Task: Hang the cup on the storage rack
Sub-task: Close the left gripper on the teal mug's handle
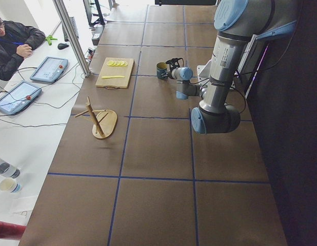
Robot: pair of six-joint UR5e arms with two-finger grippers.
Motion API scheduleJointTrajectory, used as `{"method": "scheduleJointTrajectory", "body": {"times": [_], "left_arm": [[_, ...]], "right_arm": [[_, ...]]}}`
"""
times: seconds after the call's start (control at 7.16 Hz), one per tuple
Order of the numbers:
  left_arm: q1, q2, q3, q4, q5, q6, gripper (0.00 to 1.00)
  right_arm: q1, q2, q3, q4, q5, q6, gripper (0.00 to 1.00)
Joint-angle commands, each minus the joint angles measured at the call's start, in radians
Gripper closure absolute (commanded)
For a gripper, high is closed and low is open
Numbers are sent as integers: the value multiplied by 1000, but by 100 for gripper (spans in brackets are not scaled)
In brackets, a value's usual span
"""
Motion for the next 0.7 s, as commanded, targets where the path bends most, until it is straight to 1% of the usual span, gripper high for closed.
{"method": "scheduleJointTrajectory", "body": {"times": [0.0, 0.14, 0.28, 0.42, 0.56], "left_arm": [[-2, 1, -5, -3, 0, 1, 98], [-2, 0, -8, -15, 0, -7, 100], [-4, 0, -36, -19, -2, -14, 100], [-2, 1, -85, -35, -2, -95, 100], [4, 6, -91, -58, -9, -314, 100]], "right_arm": [[0, 0, 0, 0, 0, -1, 0], [0, 0, 0, 2, 0, 0, 0], [0, 0, 0, 3, 0, 0, 0], [0, 0, -1, 3, 0, 0, 0], [0, 2, -1, 3, 0, 2, 0]]}}
